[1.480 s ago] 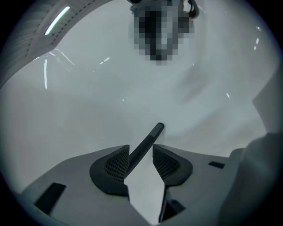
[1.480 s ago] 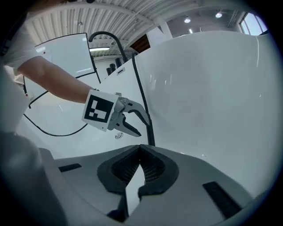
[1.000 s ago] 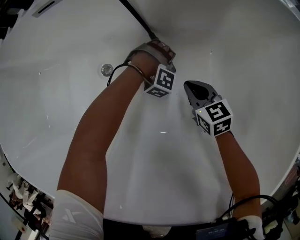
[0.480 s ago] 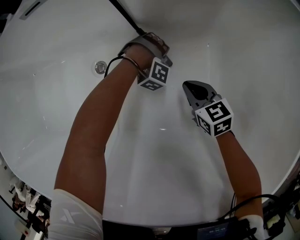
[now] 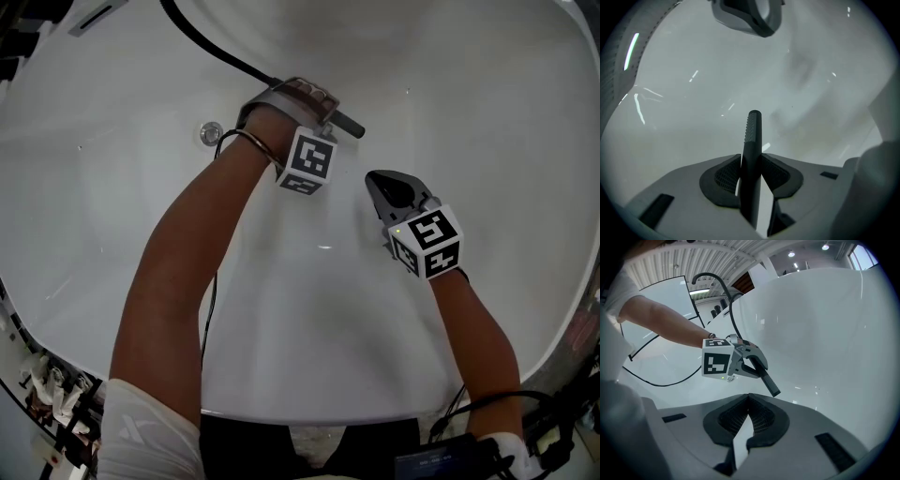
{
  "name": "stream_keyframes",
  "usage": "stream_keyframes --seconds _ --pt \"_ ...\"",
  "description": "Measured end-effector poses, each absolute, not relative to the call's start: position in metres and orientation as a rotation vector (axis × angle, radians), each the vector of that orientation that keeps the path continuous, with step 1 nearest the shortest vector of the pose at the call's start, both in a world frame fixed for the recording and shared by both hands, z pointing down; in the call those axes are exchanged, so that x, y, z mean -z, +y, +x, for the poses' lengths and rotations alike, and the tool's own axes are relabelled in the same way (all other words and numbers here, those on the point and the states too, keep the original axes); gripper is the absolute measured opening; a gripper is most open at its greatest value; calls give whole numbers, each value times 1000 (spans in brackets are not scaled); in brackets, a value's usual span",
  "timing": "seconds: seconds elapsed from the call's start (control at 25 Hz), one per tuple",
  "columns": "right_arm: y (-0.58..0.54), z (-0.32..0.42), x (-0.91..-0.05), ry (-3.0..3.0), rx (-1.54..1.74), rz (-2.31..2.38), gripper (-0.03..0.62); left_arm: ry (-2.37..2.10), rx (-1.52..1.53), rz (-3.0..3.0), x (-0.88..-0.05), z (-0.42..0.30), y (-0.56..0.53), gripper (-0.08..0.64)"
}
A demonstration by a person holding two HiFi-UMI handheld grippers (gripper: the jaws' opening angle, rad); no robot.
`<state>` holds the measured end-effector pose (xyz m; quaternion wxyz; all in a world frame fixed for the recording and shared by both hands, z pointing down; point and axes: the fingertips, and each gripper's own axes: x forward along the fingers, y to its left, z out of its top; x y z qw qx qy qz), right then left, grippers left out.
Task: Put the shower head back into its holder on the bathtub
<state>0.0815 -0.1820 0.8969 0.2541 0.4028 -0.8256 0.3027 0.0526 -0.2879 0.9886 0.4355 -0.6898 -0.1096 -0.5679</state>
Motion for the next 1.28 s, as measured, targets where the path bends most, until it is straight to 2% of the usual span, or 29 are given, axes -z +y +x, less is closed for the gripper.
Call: stream_keyframes --seconds 0.64,1.28 --pt "-115 79 -720 -2280 -968 1270 8 355 1267 -2436 -726 29 -251 144" --pt "-85 71 -562 -2403 -1027 1427 7 1012 366 -2902 -397 0 -264 141"
